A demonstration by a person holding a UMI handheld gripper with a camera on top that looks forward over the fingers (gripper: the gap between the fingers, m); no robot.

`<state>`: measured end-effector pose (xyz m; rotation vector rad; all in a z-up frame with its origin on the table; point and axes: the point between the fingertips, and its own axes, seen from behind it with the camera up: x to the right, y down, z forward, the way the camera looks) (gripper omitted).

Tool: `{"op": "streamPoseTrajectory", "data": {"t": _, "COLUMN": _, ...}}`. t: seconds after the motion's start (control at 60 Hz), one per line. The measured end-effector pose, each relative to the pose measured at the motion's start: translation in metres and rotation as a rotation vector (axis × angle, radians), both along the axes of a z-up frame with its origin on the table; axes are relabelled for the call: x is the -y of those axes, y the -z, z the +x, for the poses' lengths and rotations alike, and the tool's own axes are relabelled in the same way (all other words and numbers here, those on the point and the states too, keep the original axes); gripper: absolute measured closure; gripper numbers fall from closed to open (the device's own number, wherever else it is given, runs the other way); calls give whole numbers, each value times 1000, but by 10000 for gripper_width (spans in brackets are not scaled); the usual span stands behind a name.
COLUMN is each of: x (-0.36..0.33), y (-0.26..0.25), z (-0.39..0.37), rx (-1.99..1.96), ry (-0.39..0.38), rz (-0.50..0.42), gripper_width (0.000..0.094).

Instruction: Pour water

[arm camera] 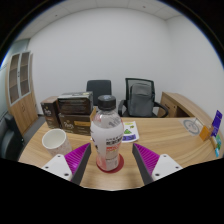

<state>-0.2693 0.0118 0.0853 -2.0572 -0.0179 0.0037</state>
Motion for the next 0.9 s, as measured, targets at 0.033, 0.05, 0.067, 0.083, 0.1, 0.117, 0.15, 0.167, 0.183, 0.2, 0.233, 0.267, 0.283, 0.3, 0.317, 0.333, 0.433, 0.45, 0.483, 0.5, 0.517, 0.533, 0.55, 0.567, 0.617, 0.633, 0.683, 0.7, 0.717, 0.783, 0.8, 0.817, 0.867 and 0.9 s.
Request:
{"op": "streamPoseTrajectory", "data": {"t": 0.033, "x": 11, "y": -9, "z": 3, "rx": 7, "ry": 21, "rz": -10, "gripper_width": 74}}
{"op": "streamPoseTrajectory", "data": {"t": 0.05, "x": 17, "y": -14, "z": 3, "rx": 9, "ry": 28, "rz": -15, "gripper_width": 81}}
{"op": "streamPoseTrajectory", "data": {"t": 0.067, "x": 23, "y": -19, "z": 4, "rx": 10, "ry": 35, "rz": -23, "gripper_width": 81}}
{"op": "streamPoseTrajectory", "data": {"t": 0.083, "x": 30, "y": -24, "z": 3, "rx": 9, "ry": 42, "rz": -31, "gripper_width": 79}}
{"op": "streamPoseTrajectory", "data": {"t": 0.1, "x": 38, "y": -29, "z": 2, "rx": 6, "ry": 46, "rz": -39, "gripper_width": 81}}
{"op": "streamPoseTrajectory", "data": {"t": 0.117, "x": 45, "y": -34, "z": 0, "rx": 4, "ry": 47, "rz": -47, "gripper_width": 80}}
{"op": "streamPoseTrajectory", "data": {"t": 0.15, "x": 60, "y": -46, "z": -2, "rx": 2, "ry": 46, "rz": -59, "gripper_width": 81}}
{"op": "streamPoseTrajectory", "data": {"t": 0.167, "x": 68, "y": -51, "z": -3, "rx": 2, "ry": 51, "rz": -66, "gripper_width": 82}}
{"op": "streamPoseTrajectory", "data": {"t": 0.183, "x": 77, "y": -56, "z": -4, "rx": 1, "ry": 56, "rz": -73, "gripper_width": 81}}
{"op": "streamPoseTrajectory", "data": {"t": 0.2, "x": 84, "y": -61, "z": -5, "rx": 1, "ry": 59, "rz": -77, "gripper_width": 81}}
{"op": "streamPoseTrajectory", "data": {"t": 0.233, "x": 100, "y": -72, "z": -8, "rx": 6, "ry": 59, "rz": -84, "gripper_width": 82}}
{"op": "streamPoseTrajectory", "data": {"t": 0.267, "x": 115, "y": -81, "z": -10, "rx": 8, "ry": 66, "rz": -95, "gripper_width": 79}}
{"op": "streamPoseTrajectory", "data": {"t": 0.283, "x": 122, "y": -85, "z": -11, "rx": 10, "ry": 69, "rz": -98, "gripper_width": 78}}
{"op": "streamPoseTrajectory", "data": {"t": 0.3, "x": 129, "y": -89, "z": -12, "rx": 12, "ry": 71, "rz": -99, "gripper_width": 80}}
{"op": "streamPoseTrajectory", "data": {"t": 0.317, "x": 136, "y": -93, "z": -14, "rx": 12, "ry": 74, "rz": -101, "gripper_width": 80}}
{"op": "streamPoseTrajectory", "data": {"t": 0.333, "x": 143, "y": -97, "z": -15, "rx": 12, "ry": 75, "rz": -102, "gripper_width": 78}}
{"op": "streamPoseTrajectory", "data": {"t": 0.433, "x": 177, "y": -114, "z": -21, "rx": 13, "ry": 89, "rz": -108, "gripper_width": 80}}
{"op": "streamPoseTrajectory", "data": {"t": 0.45, "x": 182, "y": -116, "z": -22, "rx": 11, "ry": 92, "rz": -109, "gripper_width": 81}}
{"op": "streamPoseTrajectory", "data": {"t": 0.483, "x": 191, "y": -118, "z": -24, "rx": 11, "ry": 98, "rz": -113, "gripper_width": 81}}
{"op": "streamPoseTrajectory", "data": {"t": 0.5, "x": 195, "y": -120, "z": -24, "rx": 10, "ry": 102, "rz": -115, "gripper_width": 79}}
{"op": "streamPoseTrajectory", "data": {"t": 0.517, "x": 197, "y": -122, "z": -26, "rx": 9, "ry": 104, "rz": -117, "gripper_width": 79}}
{"op": "streamPoseTrajectory", "data": {"t": 0.533, "x": 200, "y": -123, "z": -27, "rx": 7, "ry": 106, "rz": -116, "gripper_width": 81}}
{"op": "streamPoseTrajectory", "data": {"t": 0.55, "x": 202, "y": -124, "z": -27, "rx": 6, "ry": 108, "rz": -115, "gripper_width": 80}}
{"op": "streamPoseTrajectory", "data": {"t": 0.567, "x": 205, "y": -124, "z": -27, "rx": 5, "ry": 111, "rz": -115, "gripper_width": 78}}
{"op": "streamPoseTrajectory", "data": {"t": 0.617, "x": 212, "y": -125, "z": -26, "rx": 3, "ry": 122, "rz": -118, "gripper_width": 79}}
{"op": "streamPoseTrajectory", "data": {"t": 0.633, "x": 214, "y": -124, "z": -24, "rx": 5, "ry": 124, "rz": -121, "gripper_width": 79}}
{"op": "streamPoseTrajectory", "data": {"t": 0.683, "x": 219, "y": -125, "z": -22, "rx": 11, "ry": 127, "rz": -123, "gripper_width": 80}}
{"op": "streamPoseTrajectory", "data": {"t": 0.7, "x": 220, "y": -126, "z": -21, "rx": 11, "ry": 126, "rz": -122, "gripper_width": 80}}
{"op": "streamPoseTrajectory", "data": {"t": 0.717, "x": 220, "y": -126, "z": -20, "rx": 11, "ry": 127, "rz": -122, "gripper_width": 78}}
{"op": "streamPoseTrajectory", "data": {"t": 0.783, "x": 221, "y": -129, "z": -15, "rx": 25, "ry": 130, "rz": -118, "gripper_width": 77}}
{"op": "streamPoseTrajectory", "data": {"t": 0.8, "x": 221, "y": -129, "z": -14, "rx": 34, "ry": 129, "rz": -118, "gripper_width": 77}}
{"op": "streamPoseTrajectory", "data": {"t": 0.817, "x": 221, "y": -130, "z": -12, "rx": 42, "ry": 128, "rz": -119, "gripper_width": 78}}
{"op": "streamPoseTrajectory", "data": {"t": 0.867, "x": 220, "y": -131, "z": -9, "rx": 47, "ry": 128, "rz": -123, "gripper_width": 76}}
{"op": "streamPoseTrajectory", "data": {"t": 0.9, "x": 220, "y": -132, "z": -7, "rx": 44, "ry": 127, "rz": -121, "gripper_width": 78}}
